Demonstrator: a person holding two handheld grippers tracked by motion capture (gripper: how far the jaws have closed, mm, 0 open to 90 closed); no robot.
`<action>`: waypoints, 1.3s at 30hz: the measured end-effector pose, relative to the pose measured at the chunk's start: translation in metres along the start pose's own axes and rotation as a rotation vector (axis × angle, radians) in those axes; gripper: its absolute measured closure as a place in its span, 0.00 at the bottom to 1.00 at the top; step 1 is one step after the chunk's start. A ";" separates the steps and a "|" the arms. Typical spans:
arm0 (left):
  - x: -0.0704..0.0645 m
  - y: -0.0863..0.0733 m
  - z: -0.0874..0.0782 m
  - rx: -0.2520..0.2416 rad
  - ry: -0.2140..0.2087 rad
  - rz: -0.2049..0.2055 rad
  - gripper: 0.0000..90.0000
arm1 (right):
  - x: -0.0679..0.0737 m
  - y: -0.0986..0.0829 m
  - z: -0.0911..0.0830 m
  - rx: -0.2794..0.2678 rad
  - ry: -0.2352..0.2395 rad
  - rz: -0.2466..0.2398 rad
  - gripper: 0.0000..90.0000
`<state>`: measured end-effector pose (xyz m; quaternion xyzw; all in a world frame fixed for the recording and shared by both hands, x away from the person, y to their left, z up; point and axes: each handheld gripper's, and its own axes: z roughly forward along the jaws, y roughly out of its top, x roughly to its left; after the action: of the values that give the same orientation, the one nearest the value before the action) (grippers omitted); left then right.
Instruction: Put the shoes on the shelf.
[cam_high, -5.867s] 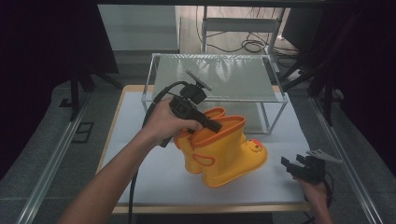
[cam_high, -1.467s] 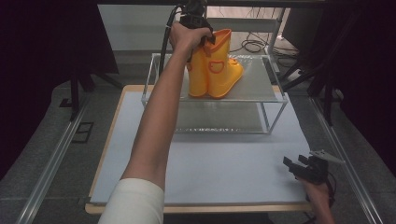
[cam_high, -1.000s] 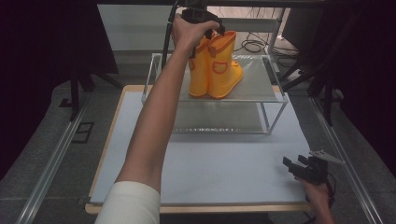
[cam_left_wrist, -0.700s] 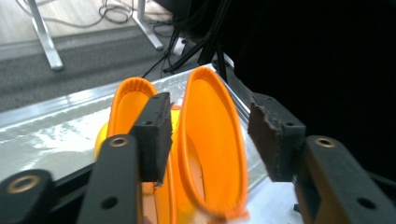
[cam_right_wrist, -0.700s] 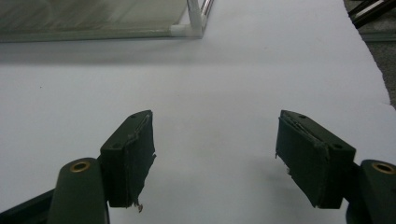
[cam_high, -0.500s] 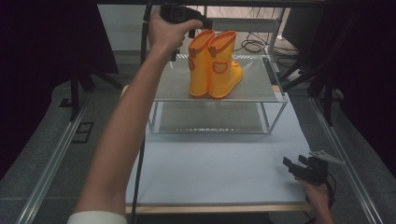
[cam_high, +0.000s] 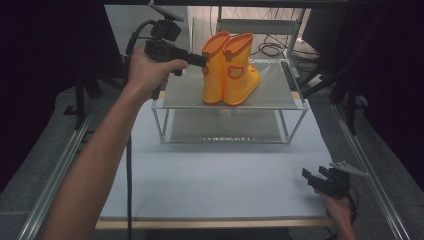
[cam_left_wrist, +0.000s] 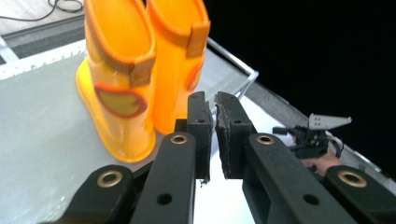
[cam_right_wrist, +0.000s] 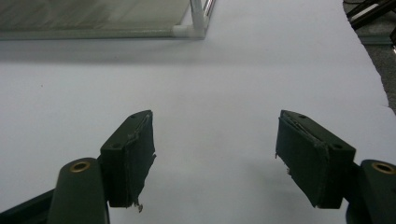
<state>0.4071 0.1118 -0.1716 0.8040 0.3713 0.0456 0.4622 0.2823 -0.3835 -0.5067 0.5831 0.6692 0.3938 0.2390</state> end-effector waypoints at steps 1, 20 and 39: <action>0.002 -0.002 -0.001 0.003 -0.002 -0.002 0.94 | 0.000 0.000 0.000 0.001 0.001 -0.003 0.30; 0.042 -0.057 0.036 0.089 0.065 -0.078 0.99 | 0.001 -0.001 0.002 0.018 0.006 -0.011 0.30; 0.085 -0.069 0.110 0.130 0.175 -0.150 0.99 | -0.005 -0.004 0.005 0.019 -0.005 -0.004 0.30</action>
<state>0.4763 0.1088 -0.3108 0.7951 0.4716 0.0569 0.3771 0.2849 -0.3869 -0.5130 0.5850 0.6735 0.3854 0.2358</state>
